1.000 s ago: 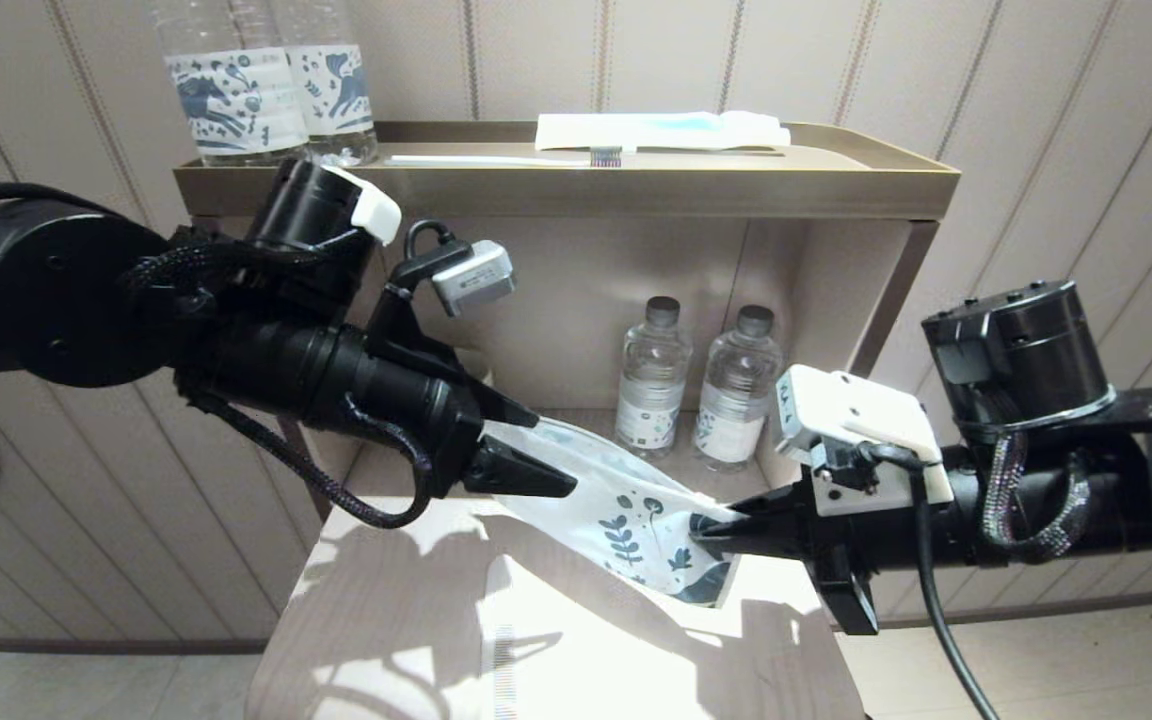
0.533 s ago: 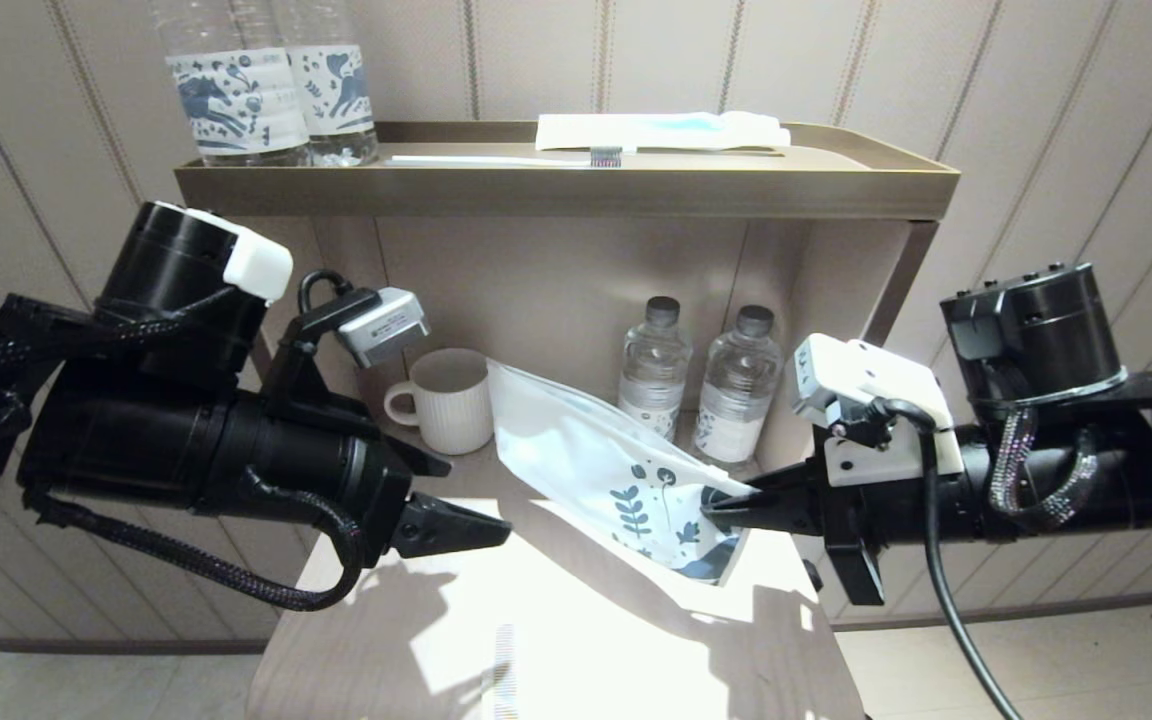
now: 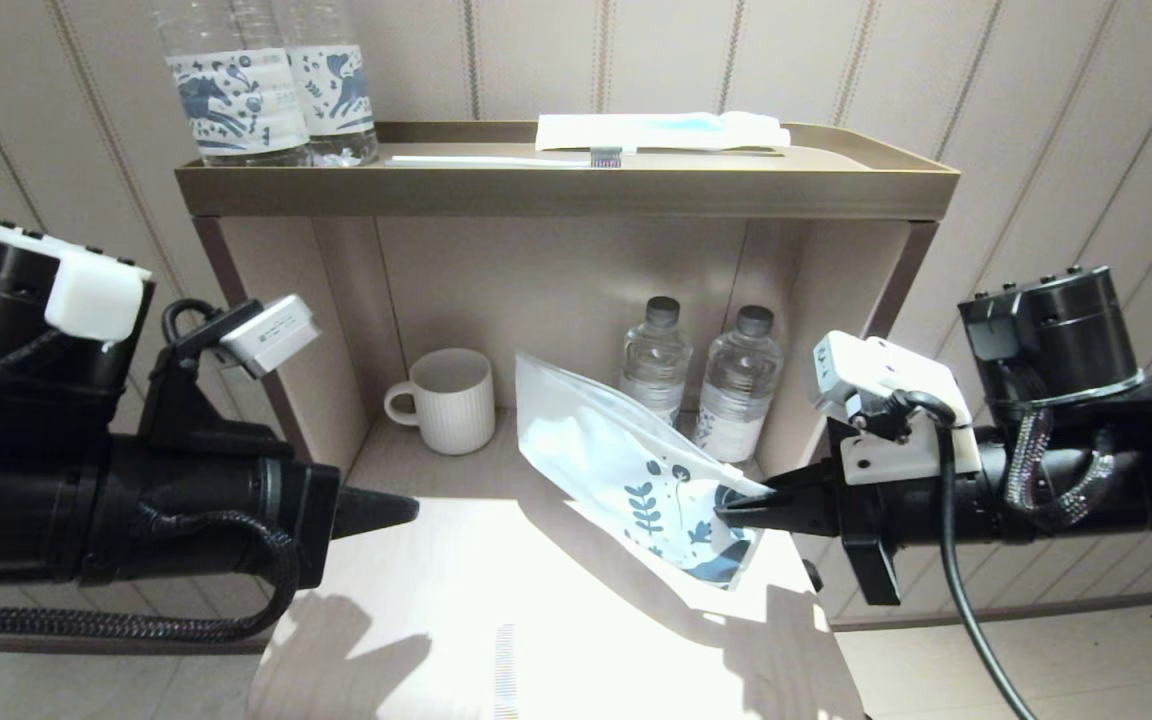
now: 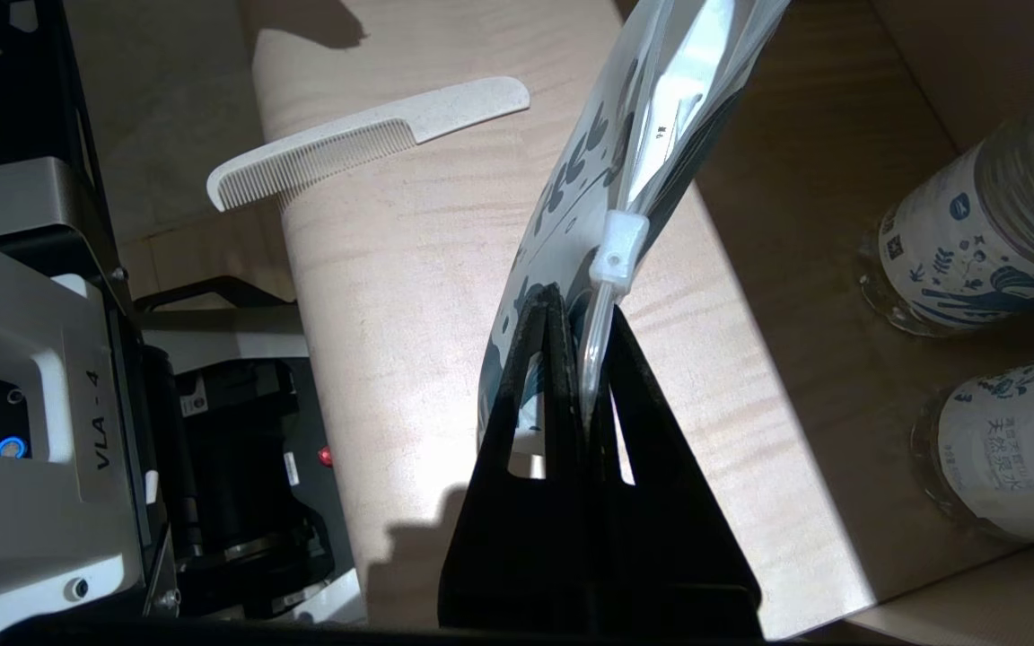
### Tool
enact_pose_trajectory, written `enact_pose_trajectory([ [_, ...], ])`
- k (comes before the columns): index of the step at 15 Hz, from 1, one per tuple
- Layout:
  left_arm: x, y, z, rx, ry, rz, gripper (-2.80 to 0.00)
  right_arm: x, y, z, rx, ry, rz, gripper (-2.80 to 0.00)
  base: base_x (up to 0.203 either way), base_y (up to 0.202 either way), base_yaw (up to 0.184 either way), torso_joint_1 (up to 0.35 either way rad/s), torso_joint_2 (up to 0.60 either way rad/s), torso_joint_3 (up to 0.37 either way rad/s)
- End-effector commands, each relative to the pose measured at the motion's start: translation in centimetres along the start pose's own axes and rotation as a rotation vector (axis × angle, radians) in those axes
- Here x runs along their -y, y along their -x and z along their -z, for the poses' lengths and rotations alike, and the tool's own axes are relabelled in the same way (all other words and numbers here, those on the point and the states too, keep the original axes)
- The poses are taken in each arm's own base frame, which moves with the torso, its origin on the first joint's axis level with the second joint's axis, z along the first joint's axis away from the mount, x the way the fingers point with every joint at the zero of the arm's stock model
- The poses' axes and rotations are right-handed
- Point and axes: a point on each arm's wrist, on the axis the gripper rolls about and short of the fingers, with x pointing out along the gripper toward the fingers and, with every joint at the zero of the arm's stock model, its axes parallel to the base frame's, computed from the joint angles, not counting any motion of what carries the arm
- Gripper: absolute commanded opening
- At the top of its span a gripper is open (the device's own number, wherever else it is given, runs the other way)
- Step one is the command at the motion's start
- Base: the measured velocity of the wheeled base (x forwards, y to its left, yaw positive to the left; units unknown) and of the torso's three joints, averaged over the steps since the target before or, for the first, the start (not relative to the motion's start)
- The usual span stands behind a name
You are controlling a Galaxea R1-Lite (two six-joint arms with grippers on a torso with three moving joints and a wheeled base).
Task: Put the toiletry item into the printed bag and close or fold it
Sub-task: Pick up the comb
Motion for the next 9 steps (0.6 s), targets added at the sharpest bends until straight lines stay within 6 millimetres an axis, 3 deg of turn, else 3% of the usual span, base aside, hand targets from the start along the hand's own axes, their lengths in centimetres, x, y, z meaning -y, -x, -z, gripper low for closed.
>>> enact_pose_trajectory([
  [1,0.1,1.0,1.5,-0.009,0.062,-0.018,-2.8,0.2,0.3,0.1,0.012,-0.006,-0.006,-2.8,0.0,0.0,0.0,0.0,0.0,0.0],
  [6,2.0,0.6,5.4,-0.23,0.219,-0.023,-2.8,0.1,0.5,0.4,0.015,-0.038,-0.018,-2.8,0.0,0.0,0.0,0.0,0.0,0.0],
  [9,2.9,-0.3,7.7,-0.32,0.198,-0.05,-2.8,0.1,0.6,0.4,0.016,-0.037,-0.018,-2.8,0.0,0.0,0.0,0.0,0.0,0.0],
])
